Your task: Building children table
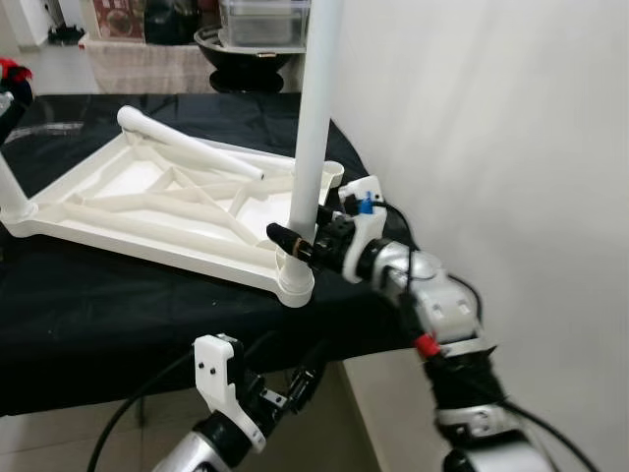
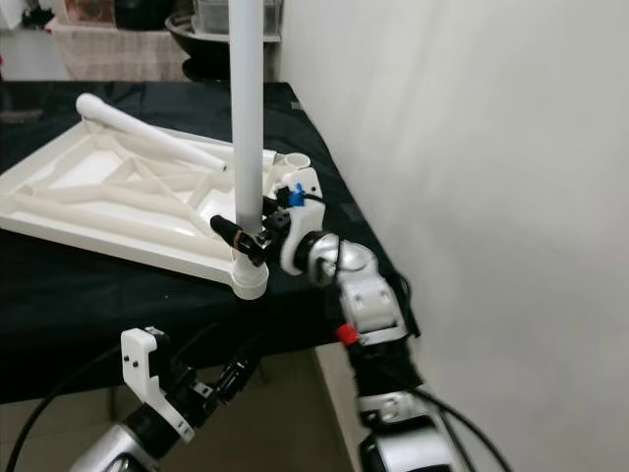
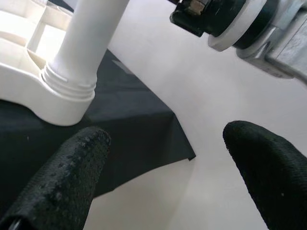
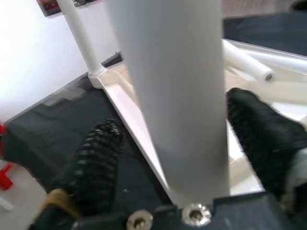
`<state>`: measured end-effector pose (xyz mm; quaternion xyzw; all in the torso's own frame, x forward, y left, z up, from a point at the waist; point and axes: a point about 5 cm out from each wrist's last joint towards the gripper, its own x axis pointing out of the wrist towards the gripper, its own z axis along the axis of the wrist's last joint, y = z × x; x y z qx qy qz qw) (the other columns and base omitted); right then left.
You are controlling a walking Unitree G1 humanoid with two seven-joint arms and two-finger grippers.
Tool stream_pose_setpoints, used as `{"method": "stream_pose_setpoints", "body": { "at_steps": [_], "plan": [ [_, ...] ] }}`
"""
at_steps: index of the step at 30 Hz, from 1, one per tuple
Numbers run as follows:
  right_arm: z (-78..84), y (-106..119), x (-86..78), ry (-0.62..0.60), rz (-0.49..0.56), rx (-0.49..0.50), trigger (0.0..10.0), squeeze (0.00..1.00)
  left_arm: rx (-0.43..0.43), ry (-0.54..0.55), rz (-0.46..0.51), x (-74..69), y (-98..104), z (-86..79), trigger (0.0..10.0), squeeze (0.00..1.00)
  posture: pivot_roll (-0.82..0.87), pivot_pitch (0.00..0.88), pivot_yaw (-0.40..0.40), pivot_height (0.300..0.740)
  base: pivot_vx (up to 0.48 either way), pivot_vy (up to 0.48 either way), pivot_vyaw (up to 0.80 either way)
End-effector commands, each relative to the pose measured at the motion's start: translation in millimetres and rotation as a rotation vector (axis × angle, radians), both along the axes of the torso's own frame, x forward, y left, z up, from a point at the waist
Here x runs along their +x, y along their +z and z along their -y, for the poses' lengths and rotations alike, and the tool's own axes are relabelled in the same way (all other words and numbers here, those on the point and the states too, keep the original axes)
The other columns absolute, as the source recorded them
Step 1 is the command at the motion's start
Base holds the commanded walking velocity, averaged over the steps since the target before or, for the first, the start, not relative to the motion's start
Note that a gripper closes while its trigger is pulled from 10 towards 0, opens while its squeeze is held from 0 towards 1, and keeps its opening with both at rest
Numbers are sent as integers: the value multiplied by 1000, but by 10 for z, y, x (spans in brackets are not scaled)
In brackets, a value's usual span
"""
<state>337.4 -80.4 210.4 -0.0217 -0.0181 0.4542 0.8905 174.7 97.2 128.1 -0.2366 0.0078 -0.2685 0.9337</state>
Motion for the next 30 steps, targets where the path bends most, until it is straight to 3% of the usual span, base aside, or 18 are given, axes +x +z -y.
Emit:
{"method": "stream_pose_setpoints", "body": {
  "at_steps": [1, 4, 6, 10, 12, 15, 16, 17, 18, 19, 20, 21, 25, 30],
  "plan": [
    [152, 151, 107, 137, 46, 20, 10000, 1000, -7, -17, -1, -108, 73, 20, 10000, 0, 84, 187, -111, 740, 0, 0, 0],
    [269, 258, 167, 213, 72, 23, 10000, 1000, -11, -22, -1, -179, 120, 18, 10000, 0, 88, 195, -110, 740, 0, 0, 0],
    [399, 477, 256, 308, 97, 30, 10000, 1000, -16, -30, -2, -305, 206, 6, 10000, 0, 112, 243, -105, 740, 0, 0, 0],
    [413, 527, 265, 329, 102, 23, 10000, 1000, -17, -31, -3, -334, 226, 5, 10000, 0, 112, 243, -105, 740, 0, 0, 0],
    [396, 764, 272, 462, 149, 26, 10000, 1000, -22, -35, -10, -435, 317, 7, 10000, 0, 154, 317, -100, 740, 0, 0, 0],
    [393, 860, 258, 525, 167, 32, 10000, 1000, -23, -36, -11, -474, 357, 9, 10000, 0, 166, 339, -100, 740, 0, 0, 0],
    [393, 957, 248, 581, 185, 37, 10000, 435, -24, -37, -13, -509, 390, 6, 10000, 0, 165, 347, -100, 740, 0, 0, 0],
    [393, 957, 248, 581, 185, 37, 10000, 435, -24, -37, -13, -509, 390, 6, 10000, 0, 165, 347, -100, 740, 0, 0, 0],
    [390, 1021, 245, 607, 198, 40, 10000, 0, -24, -37, -14, -528, 409, 3, 10000, 0, 164, 350, -99, 740, 0, 0, 0],
    [390, 1021, 245, 607, 198, 40, 10000, 0, -24, -37, -14, -528, 409, 3, 10000, 0, 164, 350, -99, 740, 0, 0, 0],
    [370, 1106, 256, 622, 232, 42, 4196, 0, -24, -36, -15, -540, 433, -1, 10000, 0, 156, 369, -94, 740, 0, 0, 0],
    [353, 1173, 247, 657, 253, 47, 0, 0, -25, -36, -16, -543, 449, 0, 10000, 0, 158, 376, -93, 740, 0, 0, 0],
    [353, 1232, 231, 716, 275, 22, 0, 0, -23, -35, -19, -521, 463, -8, 10000, 0, 139, 373, -92, 740, 0, 0, 0],
    [441, 1227, 233, 688, 287, -49, 0, 0, -22, -34, -24, -473, 425, -8, 10000, 0, 94, 328, -107, 740, 0, 0, 0]
  ]
}}
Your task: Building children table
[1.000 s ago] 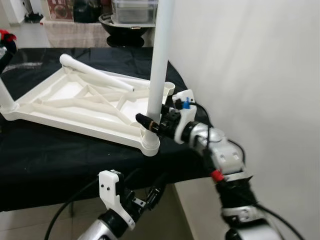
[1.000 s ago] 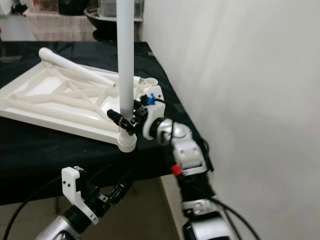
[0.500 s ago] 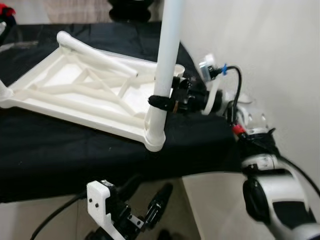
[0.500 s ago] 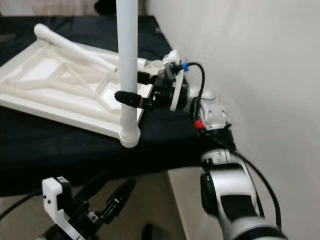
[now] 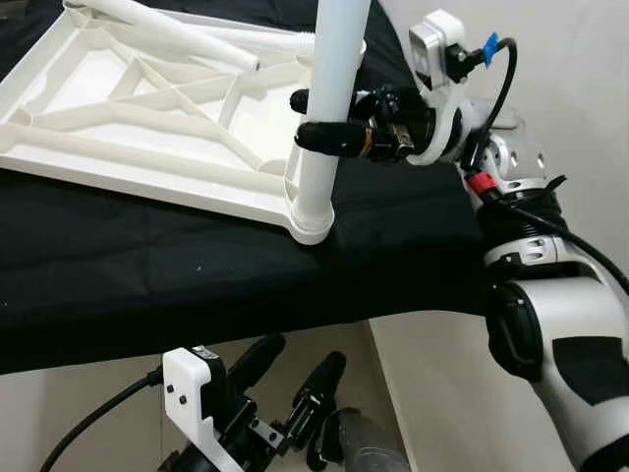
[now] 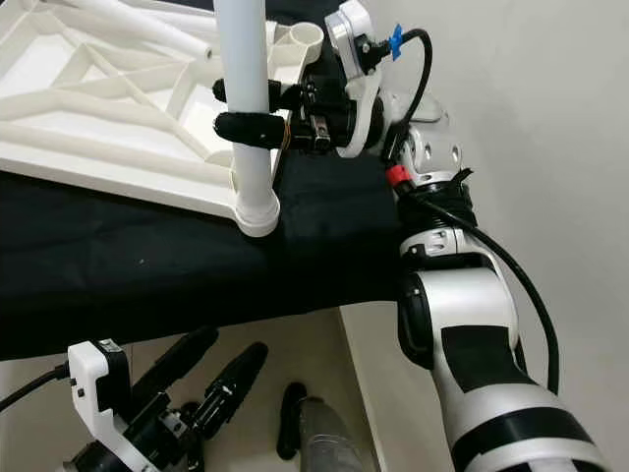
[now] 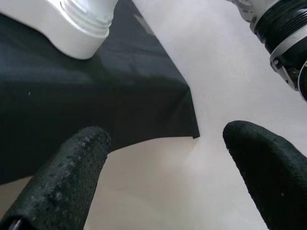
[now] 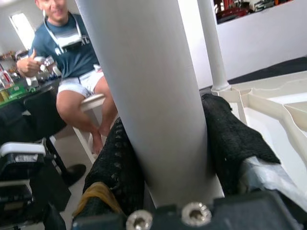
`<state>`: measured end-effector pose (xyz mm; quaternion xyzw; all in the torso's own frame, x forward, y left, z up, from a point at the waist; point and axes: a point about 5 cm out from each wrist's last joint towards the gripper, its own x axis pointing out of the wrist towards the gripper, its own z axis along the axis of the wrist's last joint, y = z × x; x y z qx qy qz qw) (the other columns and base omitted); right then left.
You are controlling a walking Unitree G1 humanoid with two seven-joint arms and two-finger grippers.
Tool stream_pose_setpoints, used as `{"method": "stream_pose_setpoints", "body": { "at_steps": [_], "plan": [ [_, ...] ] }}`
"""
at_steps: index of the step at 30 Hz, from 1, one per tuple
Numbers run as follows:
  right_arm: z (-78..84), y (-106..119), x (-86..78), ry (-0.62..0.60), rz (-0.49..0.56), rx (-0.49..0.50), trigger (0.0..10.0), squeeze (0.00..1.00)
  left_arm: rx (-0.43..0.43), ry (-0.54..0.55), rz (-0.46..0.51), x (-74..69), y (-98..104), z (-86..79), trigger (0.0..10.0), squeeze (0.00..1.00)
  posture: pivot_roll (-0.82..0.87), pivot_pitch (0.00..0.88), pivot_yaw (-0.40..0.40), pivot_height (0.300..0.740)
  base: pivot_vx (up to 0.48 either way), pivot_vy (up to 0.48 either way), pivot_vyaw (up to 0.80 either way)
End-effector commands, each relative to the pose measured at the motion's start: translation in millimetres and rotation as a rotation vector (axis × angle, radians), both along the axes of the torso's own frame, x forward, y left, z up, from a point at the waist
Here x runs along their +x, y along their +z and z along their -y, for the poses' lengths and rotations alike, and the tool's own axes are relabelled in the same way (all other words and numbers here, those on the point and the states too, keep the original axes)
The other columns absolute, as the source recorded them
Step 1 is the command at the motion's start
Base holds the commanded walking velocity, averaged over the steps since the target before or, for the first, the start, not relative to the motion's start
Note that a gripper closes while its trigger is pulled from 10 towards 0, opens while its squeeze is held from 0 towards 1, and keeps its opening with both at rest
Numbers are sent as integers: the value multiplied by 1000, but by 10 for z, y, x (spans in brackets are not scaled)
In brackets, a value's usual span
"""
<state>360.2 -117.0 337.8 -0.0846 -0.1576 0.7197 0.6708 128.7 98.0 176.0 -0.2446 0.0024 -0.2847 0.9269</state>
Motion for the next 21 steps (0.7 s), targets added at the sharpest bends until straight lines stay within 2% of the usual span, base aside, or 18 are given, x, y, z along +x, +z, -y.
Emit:
{"method": "stream_pose_setpoints", "body": {
  "at_steps": [1, 3, 5, 6, 7, 9, 10, 11, 12, 13, 14, 15, 16, 18, 21],
  "plan": [
    [75, -48, 5, -12, -6, -47, 0, 0, 0, -3, -37, -13, -54, 0, 10000, 0, 94, 328, -107, 740, 0, 0, 0],
    [273, -132, 13, -205, 3, -138, 0, 0, -1, -4, -40, 85, -156, 26, 10000, 0, 48, 245, -150, 740, 0, 0, 0],
    [273, -132, 13, -205, 3, -138, 0, 0, -1, -4, -40, 85, -156, 26, 10000, 0, 48, 245, -150, 740, 0, 0, 0],
    [409, -267, -57, -328, -34, -170, 0, 0, -1, -4, -43, 158, -243, 45, 10000, 0, 24, 169, -209, 740, 0, 0, 0],
    [309, -800, -54, -781, -179, -121, 0, 0, -1, 5, -48, 260, -366, 50, 10000, 0, 27, 51, -274, 740, 0, 0, 0],
    [309, -800, -54, -781, -179, -121, 0, 0, -1, 5, -48, 260, -366, 50, 10000, 0, 27, 51, -274, 740, 0, 0, 0],
    [390, -1165, -148, -1163, -282, -81, 0, 0, 1, 11, -54, 336, -456, 52, 10000, 0, 19, 34, -267, 740, 0, 0, 0],
    [46, -1637, -160, -1250, -368, -127, 0, 0, 12, 24, -52, 494, -555, 71, 10000, 0, -30, 0, -196, 740, 0, 0, 0],
    [-266, -1907, -190, -1239, -400, -167, 0, 0, 21, 31, -50, 597, -604, 87, 10000, 0, -30, 0, -196, 740, 0, 0, 0],
    [-266, -1907, -190, -1239, -400, -167, 0, 0, 21, 31, -50, 597, -604, 87, 10000, 0, -30, 0, -196, 740, 0, 0, 0],
    [-509, -1967, -109, -1167, -415, -169, 0, 0, 31, 30, -46, 688, -645, 91, 10000, 0, -5, 0, -212, 740, 0, 0, 0],
    [-509, -1967, -109, -1167, -415, -169, 0, 0, 31, 30, -46, 688, -645, 91, 10000, 0, -5, 0, -212, 740, 0, 0, 0],
    [-686, -1896, -34, -1109, -389, -162, 0, 0, 24, 37, -49, 777, -675, 78, 10000, 0, -14, 0, -219, 740, 0, 0, 0],
    [-783, -1689, 70, -1062, -350, -139, 0, 0, 17, 43, -48, 880, -686, 79, 10000, 0, -23, 0, -225, 740, 0, 0, 0],
    [-771, -1606, 56, -1027, -324, -153, 0, 0, 14, 64, -41, 896, -667, 66, 10000, 0, -26, 0, -219, 740, 0, 0, 0]
  ]
}}
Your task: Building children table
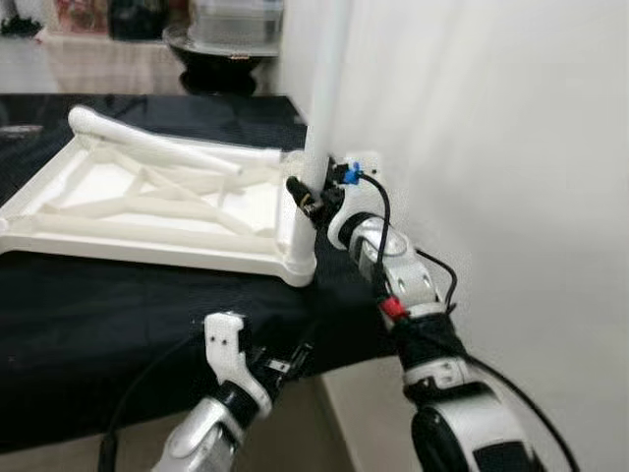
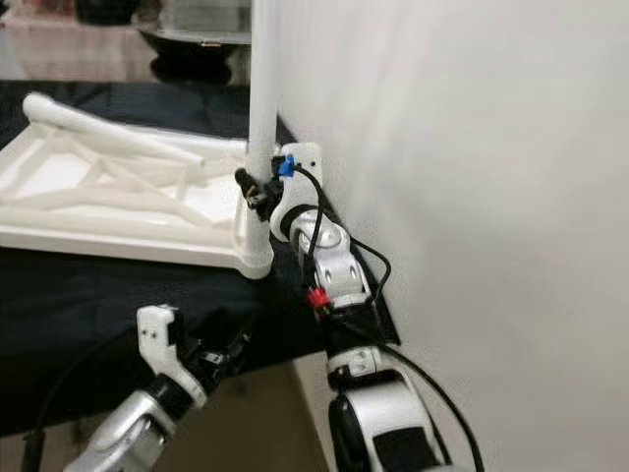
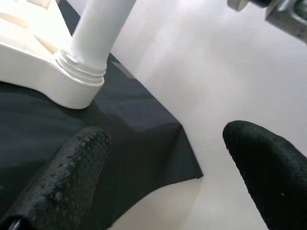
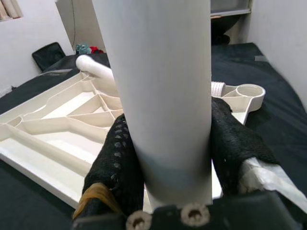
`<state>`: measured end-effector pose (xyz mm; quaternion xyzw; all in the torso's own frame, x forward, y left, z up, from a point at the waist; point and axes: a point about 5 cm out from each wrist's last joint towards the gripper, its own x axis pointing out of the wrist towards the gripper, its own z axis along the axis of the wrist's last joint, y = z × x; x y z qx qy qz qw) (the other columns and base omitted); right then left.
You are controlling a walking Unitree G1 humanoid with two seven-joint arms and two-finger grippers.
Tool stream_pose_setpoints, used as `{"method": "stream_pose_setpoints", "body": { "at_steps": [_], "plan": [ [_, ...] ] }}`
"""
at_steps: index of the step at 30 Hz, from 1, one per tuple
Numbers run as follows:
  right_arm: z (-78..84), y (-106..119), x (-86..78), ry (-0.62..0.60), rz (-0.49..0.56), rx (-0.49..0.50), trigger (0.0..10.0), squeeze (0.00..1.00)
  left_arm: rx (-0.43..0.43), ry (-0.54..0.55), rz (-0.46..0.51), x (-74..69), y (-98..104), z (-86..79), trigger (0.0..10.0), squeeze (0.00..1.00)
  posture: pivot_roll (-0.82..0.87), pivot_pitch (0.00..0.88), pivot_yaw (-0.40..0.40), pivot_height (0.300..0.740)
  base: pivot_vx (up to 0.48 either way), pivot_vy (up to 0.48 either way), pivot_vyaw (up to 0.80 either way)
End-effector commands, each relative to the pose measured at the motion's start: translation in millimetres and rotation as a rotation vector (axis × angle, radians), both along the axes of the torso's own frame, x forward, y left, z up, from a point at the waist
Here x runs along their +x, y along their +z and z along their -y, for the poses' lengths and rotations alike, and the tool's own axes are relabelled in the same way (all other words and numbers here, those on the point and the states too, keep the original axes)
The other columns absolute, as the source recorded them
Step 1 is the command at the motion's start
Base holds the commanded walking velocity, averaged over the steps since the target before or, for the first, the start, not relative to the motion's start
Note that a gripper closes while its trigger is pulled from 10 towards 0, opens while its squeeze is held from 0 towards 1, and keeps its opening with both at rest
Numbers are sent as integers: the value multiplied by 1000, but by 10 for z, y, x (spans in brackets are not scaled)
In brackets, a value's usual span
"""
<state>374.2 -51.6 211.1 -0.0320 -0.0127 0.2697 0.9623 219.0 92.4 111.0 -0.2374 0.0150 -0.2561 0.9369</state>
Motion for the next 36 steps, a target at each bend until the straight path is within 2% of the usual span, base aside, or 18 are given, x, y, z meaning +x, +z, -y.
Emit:
{"method": "stream_pose_setpoints", "body": {
  "at_steps": [1, 2, 5, 6, 7, 9, 11, 12, 14, 15, 19, 20, 23, 24, 25, 26, 31, 36],
  "plan": [
    [-110, -330, -97, 90, -115, -156, 0, 0, -13, 17, -6, -7, -16, 4, 10000, 0, -26, 0, -219, 740, 0, 0, 0],
    [-78, -296, -175, 106, -128, -152, 10000, 0, -15, 18, 4, -27, 2, 5, 10000, 0, -24, 0, -212, 740, 0, 0, 0],
    [-9, -210, -294, 167, -117, -119, 10000, 0, -20, 14, 14, -82, 34, 8, 10000, 0, -28, 0, -193, 740, 0, 0, 0],
    [54, -155, -297, 214, -79, -90, 10000, 1000, -22, 10, 23, -119, 49, 12, 10000, 0, -24, 0, -189, 740, 0, 0, 0],
    [97, -110, -292, 244, -46, -71, 10000, 1000, -23, 7, 29, -153, 64, 15, 10000, 0, -22, 20, -185, 740, 0, 0, 0],
    [278, 32, -254, 412, 23, -38, 10000, 1000, -28, -5, 34, -239, 94, 24, 10000, 0, -8, 57, -174, 740, 0, 0, 0],
    [361, 90, -233, 460, 43, -30, 10000, 1000, -32, -9, 33, -262, 105, 25, 10000, 0, -8, 57, -174, 740, 0, 0, 0],
    [504, 195, -173, 492, 84, -61, 10000, 1000, -40, -14, 33, -327, 144, 18, 10000, 0, 6, 126, -144, 740, 0, 0, 0],
    [679, 346, -114, 545, 128, -106, 10000, 1000, -47, -22, 36, -426, 209, 9, 10000, 0, 13, 152, -138, 740, 0, 0, 0],
    [679, 346, -114, 545, 128, -106, 10000, 1000, -47, -22, 36, -426, 209, 9, 10000, 0, 13, 152, -138, 740, 0, 0, 0],
    [814, 625, -149, 704, 124, -94, 10000, 1000, -54, -30, 35, -630, 330, -17, 10000, 0, 41, 226, -113, 740, 0, 0, 0],
    [835, 733, -180, 793, 106, -123, 10000, 925, -55, -33, 28, -719, 380, -35, 10000, 0, 64, 265, -101, 740, 0, 0, 0],
    [853, 789, -191, 868, 103, -167, 10000, 925, -53, -34, 21, -784, 417, -49, 10000, 0, 64, 265, -101, 740, 0, 0, 0],
    [847, 890, -158, 885, 117, -144, 10000, 0, -51, -34, 17, -817, 440, -54, 10000, 0, 73, 296, -91, 740, 0, 0, 0],
    [843, 964, -125, 899, 130, -122, 10000, 0, -50, -35, 13, -841, 459, -58, 10000, 0, 75, 300, -90, 740, 0, 0, 0],
    [839, 1059, -94, 902, 157, -112, 0, 0, -48, -35, 10, -864, 482, -63, 10000, 0, 80, 316, -87, 740, 0, 0, 0],
    [882, 1340, -87, 942, 218, -72, 0, 0, -46, -36, 3, -915, 557, -66, 10000, 0, 72, 344, -94, 740, 0, 0, 0],
    [924, 1407, -145, 1008, 221, -51, 0, 0, -46, -39, 1, -930, 602, -46, 10000, 0, 67, 349, -92, 740, 0, 0, 0]
  ]
}}
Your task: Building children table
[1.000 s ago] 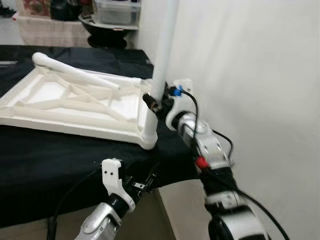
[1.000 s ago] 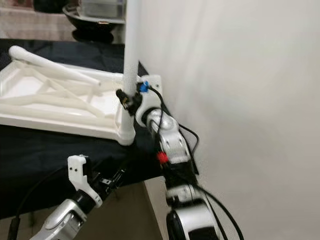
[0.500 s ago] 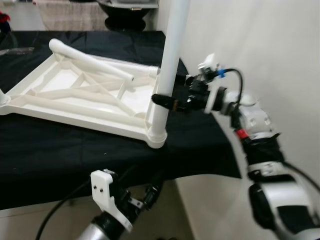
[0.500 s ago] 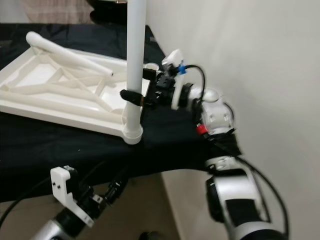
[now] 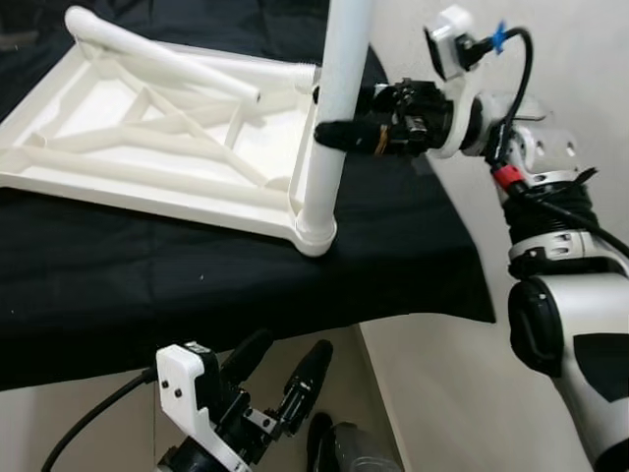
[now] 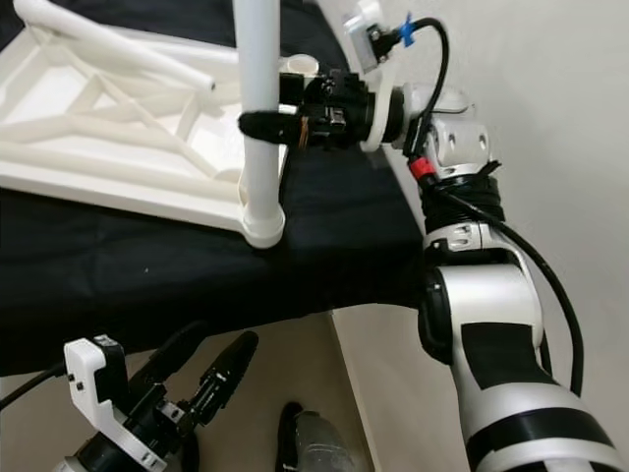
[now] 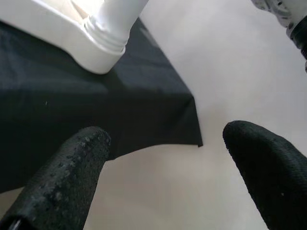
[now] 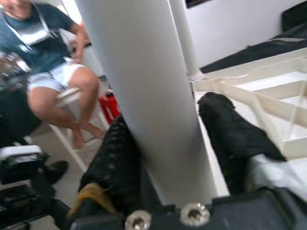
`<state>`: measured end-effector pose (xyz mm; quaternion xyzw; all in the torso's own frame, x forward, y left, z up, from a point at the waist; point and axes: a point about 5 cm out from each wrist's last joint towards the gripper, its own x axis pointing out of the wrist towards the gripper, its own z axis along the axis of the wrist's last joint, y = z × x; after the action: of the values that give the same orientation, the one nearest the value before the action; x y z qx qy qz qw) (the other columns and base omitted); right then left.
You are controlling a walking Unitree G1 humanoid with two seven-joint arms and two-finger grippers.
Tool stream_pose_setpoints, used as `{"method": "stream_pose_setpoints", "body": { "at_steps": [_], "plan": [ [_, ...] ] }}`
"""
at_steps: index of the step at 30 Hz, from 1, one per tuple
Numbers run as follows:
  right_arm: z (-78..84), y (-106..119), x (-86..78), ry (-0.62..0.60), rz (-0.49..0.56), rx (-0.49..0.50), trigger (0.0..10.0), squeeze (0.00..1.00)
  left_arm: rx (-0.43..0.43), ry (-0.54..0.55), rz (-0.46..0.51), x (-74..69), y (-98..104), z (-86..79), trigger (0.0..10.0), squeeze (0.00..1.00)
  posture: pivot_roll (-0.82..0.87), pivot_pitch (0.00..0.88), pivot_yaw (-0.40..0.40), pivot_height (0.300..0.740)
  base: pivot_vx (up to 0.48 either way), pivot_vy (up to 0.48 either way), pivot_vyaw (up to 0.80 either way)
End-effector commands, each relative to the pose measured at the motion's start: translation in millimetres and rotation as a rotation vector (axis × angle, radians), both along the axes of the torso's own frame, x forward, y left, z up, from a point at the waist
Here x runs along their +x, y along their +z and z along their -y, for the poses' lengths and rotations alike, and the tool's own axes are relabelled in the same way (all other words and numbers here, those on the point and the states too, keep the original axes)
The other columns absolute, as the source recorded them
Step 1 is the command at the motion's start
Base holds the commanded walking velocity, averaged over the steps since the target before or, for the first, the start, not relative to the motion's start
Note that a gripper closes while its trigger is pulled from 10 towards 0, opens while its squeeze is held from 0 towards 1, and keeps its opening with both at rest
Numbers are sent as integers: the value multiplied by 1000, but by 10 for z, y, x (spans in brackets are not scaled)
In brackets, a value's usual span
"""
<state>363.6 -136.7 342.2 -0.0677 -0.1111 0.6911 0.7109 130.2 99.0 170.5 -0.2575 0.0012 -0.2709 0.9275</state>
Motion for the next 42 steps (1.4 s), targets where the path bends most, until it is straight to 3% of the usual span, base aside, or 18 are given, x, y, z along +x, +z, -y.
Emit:
{"method": "stream_pose_setpoints", "body": {
  "at_steps": [1, 7, 9, 12, 13, 14, 15, 16, 17, 19, 22, 28, 29, 32, 33, 34, 35, 42],
  "plan": [
    [73, 97, -39, 15, 24, 5, 0, 0, 4, -13, -21, -43, 6, 20, 10000, 0, 67, 349, -92, 740, 0, 0, 0],
    [175, 48, 0, -48, 37, -140, 0, 0, 2, -7, -16, -24, 32, 7, 10000, 0, -19, 364, -101, 740, 0, 0, 0],
    [367, 1, 112, -354, 25, -198, 0, 0, -2, -1, -11, 27, 4, -4, 10000, 0, -73, 352, -126, 740, 0, 0, 0],
    [458, -138, 116, -509, 20, -186, 0, 0, -1, -1, -18, 78, -64, -11, 10000, 0, -132, 272, -167, 740, 0, 0, 0],
    [424, -556, 6, -719, -19, -126, 0, 0, 2, -1, -24, 164, -161, -9, 10000, 0, -116, 183, -205, 740, 0, 0, 0],
    [424, -556, 6, -719, -19, -126, 0, 0, 2, -1, -24, 164, -161, -9, 10000, 0, -116, 183, -205, 740, 0, 0, 0],
    [447, -965, -171, -1008, -101, -51, 0, 0, 2, -2, -31, 234, -241, -7, 10000, 0, -108, 159, -211, 740, 0, 0, 0],
    [447, -965, -171, -1008, -101, -51, 0, 0, 2, -2, -31, 234, -241, -7, 10000, 0, -108, 159, -211, 740, 0, 0, 0],
    [45, -1671, -333, -1127, -246, -135, 0, 0, 16, 0, -41, 384, -381, -2, 10000, 0, -123, 0, -122, 740, 0, 0, 0],
    [-312, -2062, -482, -1151, -324, -201, 0, 0, 27, 0, -49, 493, -469, 4, 10000, 0, -121, 0, -117, 740, 0, 0, 0],
    [-559, -2195, -477, -1117, -351, -223, 0, 0, 37, -1, -51, 589, -543, 14, 10000, 0, -96, 0, -145, 740, 0, 0, 0],
    [-541, -1937, -110, -1075, -297, -196, 588, 0, 51, 26, -63, 813, -614, -51, 10000, 0, -50, 0, -156, 740, 0, 0, 0],
    [-519, -1927, -122, -1053, -305, -221, 10000, 0, 55, 32, -62, 802, -595, -76, 10000, 0, -42, 0, -141, 740, 0, 0, 0],
    [-476, -1854, -146, -984, -291, -243, 10000, 0, 64, 39, -58, 760, -557, -111, 10000, 0, -32, 16, -121, 740, 0, 0, 0],
    [-432, -1735, -175, -937, -283, -206, 10000, 294, 68, 38, -53, 718, -534, -123, 10000, 0, -28, 55, -113, 740, 0, 0, 0],
    [-432, -1735, -175, -937, -283, -206, 10000, 294, 68, 38, -53, 718, -534, -123, 10000, 0, -28, 55, -113, 740, 0, 0, 0],
    [-390, -1630, -199, -899, -260, -179, 10000, 965, 70, 36, -50, 681, -515, -129, 10000, 0, -27, 68, -112, 740, 0, 0, 0],
    [80, -976, -89, -588, -40, -153, 10000, 1000, 59, 2, -26, 442, -396, -91, 10000, 0, 9, 214, -97, 740, 0, 0, 0]
  ]
}}
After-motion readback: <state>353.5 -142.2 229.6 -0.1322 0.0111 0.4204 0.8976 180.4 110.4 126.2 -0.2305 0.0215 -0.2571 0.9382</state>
